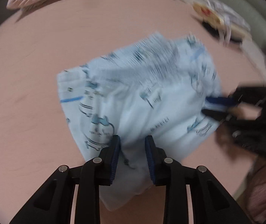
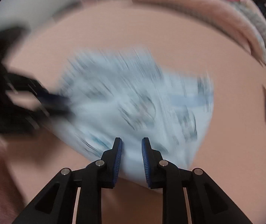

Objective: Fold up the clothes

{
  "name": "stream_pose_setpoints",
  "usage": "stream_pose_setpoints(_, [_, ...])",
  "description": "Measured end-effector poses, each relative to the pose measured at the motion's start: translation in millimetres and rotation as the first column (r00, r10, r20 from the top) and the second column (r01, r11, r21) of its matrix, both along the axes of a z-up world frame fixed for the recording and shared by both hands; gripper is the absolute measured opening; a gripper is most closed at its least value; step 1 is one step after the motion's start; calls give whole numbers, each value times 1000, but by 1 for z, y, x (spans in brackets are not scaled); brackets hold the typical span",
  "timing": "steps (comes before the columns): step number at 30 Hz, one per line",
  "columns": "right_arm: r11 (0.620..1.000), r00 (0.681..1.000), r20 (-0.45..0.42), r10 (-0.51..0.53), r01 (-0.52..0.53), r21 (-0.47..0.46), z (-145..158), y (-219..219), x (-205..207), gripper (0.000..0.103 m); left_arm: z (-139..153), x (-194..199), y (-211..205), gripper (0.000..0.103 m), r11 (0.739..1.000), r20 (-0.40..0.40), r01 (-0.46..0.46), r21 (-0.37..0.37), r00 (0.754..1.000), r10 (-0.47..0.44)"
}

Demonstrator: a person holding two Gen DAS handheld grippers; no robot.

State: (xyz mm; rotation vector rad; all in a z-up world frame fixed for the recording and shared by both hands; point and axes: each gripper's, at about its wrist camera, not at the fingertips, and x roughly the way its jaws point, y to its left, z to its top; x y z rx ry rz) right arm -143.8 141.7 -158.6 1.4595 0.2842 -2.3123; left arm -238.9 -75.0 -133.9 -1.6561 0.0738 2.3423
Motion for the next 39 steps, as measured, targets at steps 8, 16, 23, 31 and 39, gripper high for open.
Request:
stream_pose_setpoints(8, [998, 996, -57, -61, 62, 15, 31, 22, -14, 22, 24, -35, 7, 24, 984, -115, 45, 170, 993, -26])
stream_pose_setpoints(16, [998, 996, 66, -53, 55, -23, -8, -25, -84, 19, -18, -95, 38, 24, 987, 8, 87, 136, 996, -89])
stream_pose_setpoints(23, [972, 987, -6, -162, 158, -171, 22, 12, -82, 26, 7, -71, 36, 24, 965, -80, 10, 263, 997, 11])
stream_pose_setpoints(31, [991, 991, -24, -133, 133, 9, 7, 28, -46, 24, -28, -37, 50, 24, 998, -30, 57, 2, 998, -57])
stream_pose_setpoints(39, [988, 989, 53, -141, 144, -56, 5, 44, -11, 36, -26, -14, 47, 33, 998, 25, -27, 57, 999, 26])
